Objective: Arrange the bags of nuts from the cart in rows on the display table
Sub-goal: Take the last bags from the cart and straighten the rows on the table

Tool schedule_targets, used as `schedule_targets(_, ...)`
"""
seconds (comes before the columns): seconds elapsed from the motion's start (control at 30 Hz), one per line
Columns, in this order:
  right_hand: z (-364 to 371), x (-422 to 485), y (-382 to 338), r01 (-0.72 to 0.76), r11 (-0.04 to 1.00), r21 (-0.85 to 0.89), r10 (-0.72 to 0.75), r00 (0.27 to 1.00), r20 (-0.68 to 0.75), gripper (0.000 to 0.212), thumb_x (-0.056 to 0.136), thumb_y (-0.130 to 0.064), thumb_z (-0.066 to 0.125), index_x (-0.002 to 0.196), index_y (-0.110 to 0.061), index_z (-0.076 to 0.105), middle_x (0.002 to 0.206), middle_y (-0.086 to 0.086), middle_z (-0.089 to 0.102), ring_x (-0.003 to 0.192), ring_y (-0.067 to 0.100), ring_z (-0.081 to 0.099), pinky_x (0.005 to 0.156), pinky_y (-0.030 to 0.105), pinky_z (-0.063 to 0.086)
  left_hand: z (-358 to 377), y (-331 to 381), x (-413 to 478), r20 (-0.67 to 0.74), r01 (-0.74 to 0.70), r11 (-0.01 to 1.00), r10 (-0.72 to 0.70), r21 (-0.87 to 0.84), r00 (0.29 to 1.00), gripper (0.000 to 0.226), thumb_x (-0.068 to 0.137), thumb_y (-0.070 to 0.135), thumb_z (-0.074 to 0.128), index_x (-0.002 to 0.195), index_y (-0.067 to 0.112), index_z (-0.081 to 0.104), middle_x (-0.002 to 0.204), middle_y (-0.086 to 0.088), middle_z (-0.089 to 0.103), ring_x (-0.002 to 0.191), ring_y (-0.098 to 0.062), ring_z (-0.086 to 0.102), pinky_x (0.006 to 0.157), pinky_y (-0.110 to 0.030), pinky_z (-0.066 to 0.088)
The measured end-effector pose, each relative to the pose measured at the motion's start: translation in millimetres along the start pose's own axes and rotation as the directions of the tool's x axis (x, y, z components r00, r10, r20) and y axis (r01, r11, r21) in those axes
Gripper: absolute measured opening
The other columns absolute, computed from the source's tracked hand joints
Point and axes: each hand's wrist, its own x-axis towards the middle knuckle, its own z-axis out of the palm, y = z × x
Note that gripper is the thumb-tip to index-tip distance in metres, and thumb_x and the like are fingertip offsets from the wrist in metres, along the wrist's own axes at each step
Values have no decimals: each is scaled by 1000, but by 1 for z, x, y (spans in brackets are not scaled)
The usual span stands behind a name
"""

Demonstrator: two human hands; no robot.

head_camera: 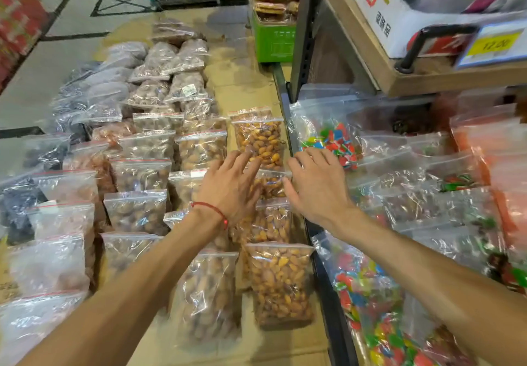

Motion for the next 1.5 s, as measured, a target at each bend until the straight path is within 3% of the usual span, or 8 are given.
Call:
schedule_targets(0.23, 26, 45, 4, -82, 964, 253, 61, 994, 92, 42, 105, -39, 52, 137, -15, 63, 133, 4, 66, 124, 22, 58, 107, 40, 47, 29, -8, 45, 12, 150, 950, -152, -274, 988, 63, 105, 43, 36, 159, 12, 27, 161, -10, 37, 147, -27, 36, 118, -45, 42)
schedule_targets(0.37, 44, 74, -12, -440, 588, 678, 222, 895, 388, 64, 109, -37, 53, 166, -21, 28, 170, 0, 33, 155, 21, 33, 126, 44, 31, 63, -4, 75, 98, 379, 577, -459, -724, 883, 65, 101, 44, 50, 155, 11, 34, 154, -13, 46, 141, -30, 45, 120, -49, 39)
schedule_targets(0.57, 73, 92, -17, -648, 116, 753, 276, 749, 602, 70, 110, -54, 41, 170, -29, 13, 176, -1, 23, 161, 23, 24, 131, 52, 23, 75, 7, 100, 353, 507, 112, -590, -855, 726, 68, 107, 34, 53, 164, 14, 22, 164, -12, 38, 150, -30, 37, 123, -40, 30)
schedule_targets(0.83, 88, 89, -5, -625, 69, 777, 147, 777, 612, 61, 114, -41, 38, 169, -26, 15, 177, -4, 18, 162, 18, 20, 132, 47, 21, 90, 16, 93, 376, 526, 22, -674, -850, 636, 56, 110, 31, 45, 163, 24, 28, 160, -7, 45, 148, -28, 41, 120, -38, 32)
schedule_targets(1.07, 87, 88, -15, -643, 82, 762, 239, 755, 611, 60, 115, -35, 36, 169, -24, 15, 175, -1, 25, 159, 21, 27, 131, 49, 26, 85, 13, 89, 414, 532, 37, -582, -846, 700, 60, 110, 35, 46, 163, 13, 27, 164, -7, 39, 151, -25, 37, 119, -32, 30)
schedule_targets(1.23, 67, 71, -2, -648, 34, 761, 287, 736, 614, 49, 115, -22, 39, 163, -16, 38, 169, 0, 38, 154, 18, 37, 128, 39, 30, 71, 22, 74, 419, 512, -1, -575, -859, 703, 60, 107, 36, 49, 160, 15, 31, 160, -10, 43, 147, -31, 42, 121, -48, 35)
schedule_targets(1.37, 48, 38, -18, -652, -2, 758, 327, 716, 617, 50, 114, -25, 40, 164, -21, 36, 169, -4, 37, 155, 18, 35, 129, 44, 29, 65, 26, 42, 408, 502, 70, -491, -862, 769, 81, 93, 60, 51, 161, 27, 25, 162, -6, 42, 146, -28, 44, 120, -52, 37)
schedule_targets(1.5, 40, 1, -31, -666, -125, 736, 352, 663, 660, 57, 114, -30, 45, 167, -25, 27, 172, -3, 30, 156, 19, 32, 127, 42, 28, 51, 34, 10, 400, 537, 191, -479, -821, 782, 60, 105, 41, 52, 159, 23, 34, 157, -8, 49, 141, -30, 49, 118, -42, 39)
